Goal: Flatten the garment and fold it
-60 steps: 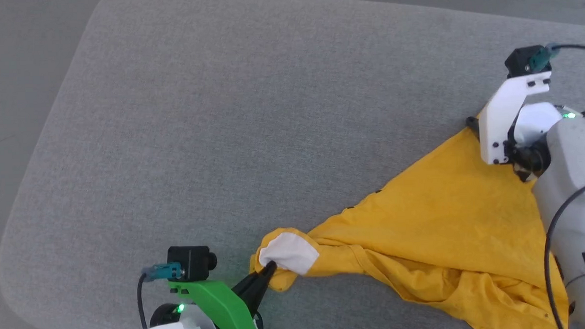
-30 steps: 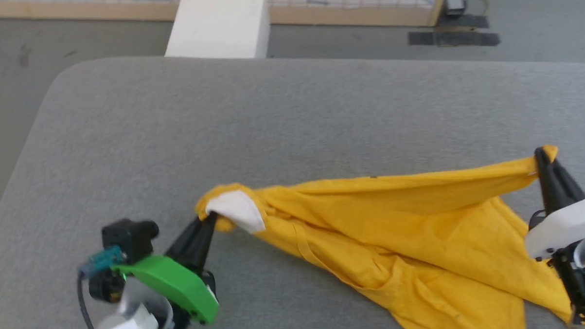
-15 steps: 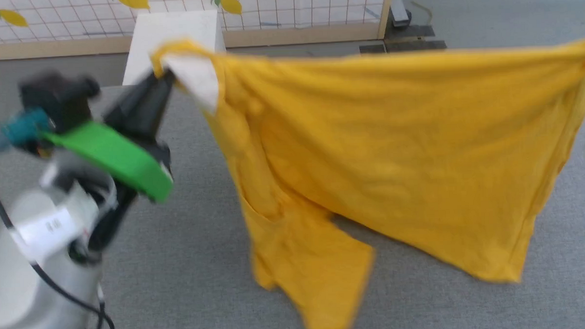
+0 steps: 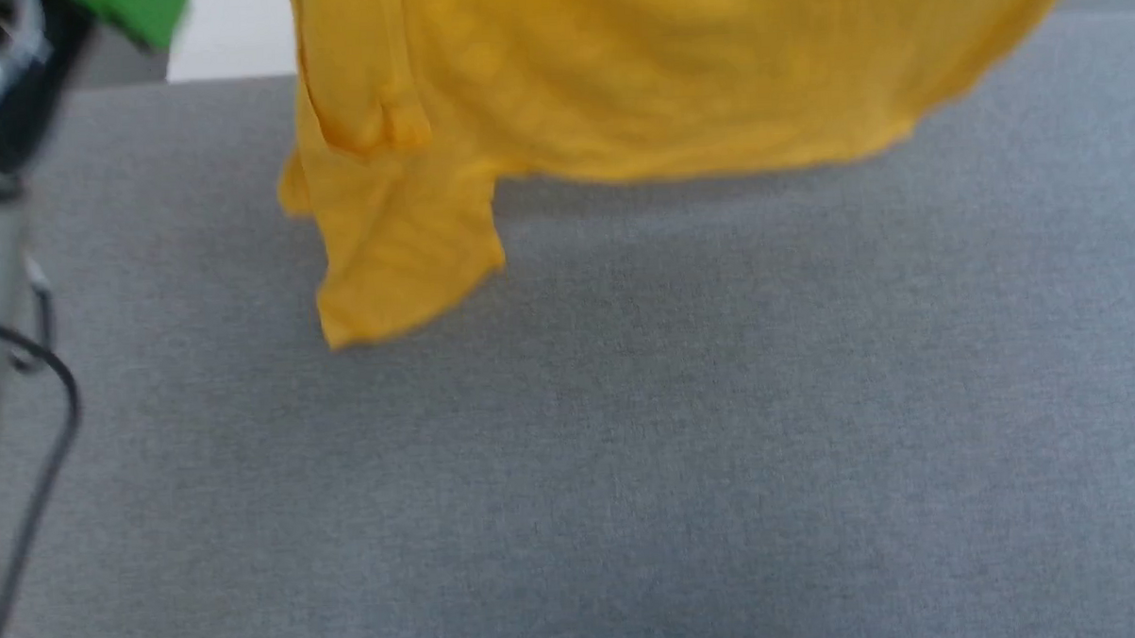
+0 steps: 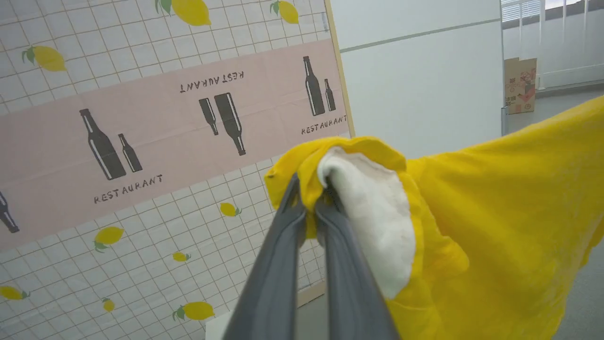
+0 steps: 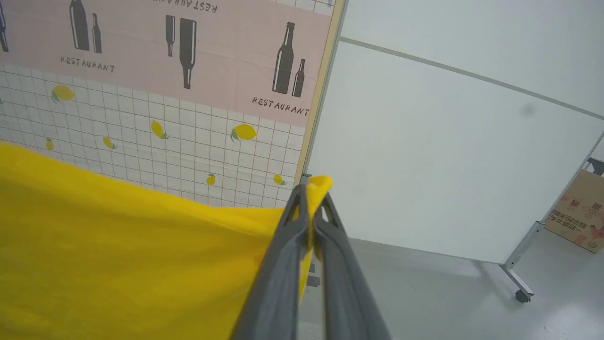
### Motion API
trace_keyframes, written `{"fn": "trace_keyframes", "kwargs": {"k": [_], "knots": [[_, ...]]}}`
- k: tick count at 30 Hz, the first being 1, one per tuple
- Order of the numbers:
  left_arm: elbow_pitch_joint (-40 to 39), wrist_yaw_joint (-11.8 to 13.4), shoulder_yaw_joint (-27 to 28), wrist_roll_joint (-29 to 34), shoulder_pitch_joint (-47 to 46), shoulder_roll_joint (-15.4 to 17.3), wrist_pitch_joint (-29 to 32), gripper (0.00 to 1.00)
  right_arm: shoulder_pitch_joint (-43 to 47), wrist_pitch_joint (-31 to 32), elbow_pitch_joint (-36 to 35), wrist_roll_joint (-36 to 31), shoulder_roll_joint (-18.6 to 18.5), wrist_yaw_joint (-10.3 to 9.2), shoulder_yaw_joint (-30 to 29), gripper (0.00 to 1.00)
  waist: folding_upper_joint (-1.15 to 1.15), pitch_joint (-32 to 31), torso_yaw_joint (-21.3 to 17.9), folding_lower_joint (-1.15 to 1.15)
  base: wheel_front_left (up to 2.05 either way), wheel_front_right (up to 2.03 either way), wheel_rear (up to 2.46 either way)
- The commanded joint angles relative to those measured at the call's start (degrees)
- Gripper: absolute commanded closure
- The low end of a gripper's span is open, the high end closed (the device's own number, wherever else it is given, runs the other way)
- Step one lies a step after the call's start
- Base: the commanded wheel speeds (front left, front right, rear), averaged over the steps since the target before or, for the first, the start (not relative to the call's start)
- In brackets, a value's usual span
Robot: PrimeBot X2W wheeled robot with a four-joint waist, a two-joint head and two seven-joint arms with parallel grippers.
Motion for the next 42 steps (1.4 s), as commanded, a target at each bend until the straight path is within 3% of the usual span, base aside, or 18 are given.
{"fn": "trace_keyframes", "kwargs": {"k": [1, 6, 10, 17, 21, 26, 34, 42], "knots": [[1.51, -0.32, -0.99, 1.78, -3.68, 1.4, 0.16, 1.0, -3.61, -0.58, 2.06, -1.1, 0.56, -0.08, -0.23, 1.0, 0.0, 5.7, -1.76, 0.0, 0.0, 0.0, 0.0], [6.25, -0.38, -5.92, 5.45, -13.99, 3.98, -0.31, 1.0, -15.62, -3.15, 10.87, -3.97, 4.92, -0.08, -3.8, 1.0, 0.0, 12.25, -2.79, 0.0, 0.0, 0.0, 0.0], [9.87, -0.28, -6.4, 8.71, -21.73, 4.69, -3.14, 1.0, -23.72, -7.34, 15.29, -7.27, 8.08, -0.08, -6.45, 1.0, 0.0, 16.72, -3.8, 0.0, 0.0, 0.0, 0.0], [14.82, 3.51, -4.48, 14.08, -31.56, 3.52, -12.5, 1.0, -32.92, -17.55, 18.3, -13.07, 10.87, -0.08, -10.03, 1.0, 0.0, 20.48, -4.58, 0.0, 0.0, 0.0, 0.0], [17.89, 3.1, -5.05, 13.77, -31.56, 2.85, -14.45, 1.0, -33.71, -20.64, 20.21, -12.39, 11.57, -0.08, -10.46, 1.0, 0.0, 20.82, -4.07, 0.0, 0.0, 0.0, 0.0], [22.76, 0.27, -11.21, 11.71, -23.1, 4.22, -12.67, 1.0, -27.41, -18.68, 22.96, -5.85, 10.44, -0.08, -3.62, 1.0, 0.0, 19.11, -2.98, 0.0, 0.0, 0.0, 0.0], [23.63, -0.37, -21.64, 6.15, -7.75, 7.79, -12.2, 1.0, -11.06, -13.22, 18.81, 3.58, 8.38, -0.08, 4.83, 1.0, 0.0, 13.72, -1.44, 0.0, 0.0, 0.0, 0.0], [18.15, -0.39, -31.52, -4.44, 10.05, 11.86, -12.48, 1.0, 15.85, -8.53, 10.88, 8.25, 5.44, -0.08, 5.01, 1.0, 0.0, 4.87, 0.66, 0.0, 0.0, 0.0, 0.0]]}}
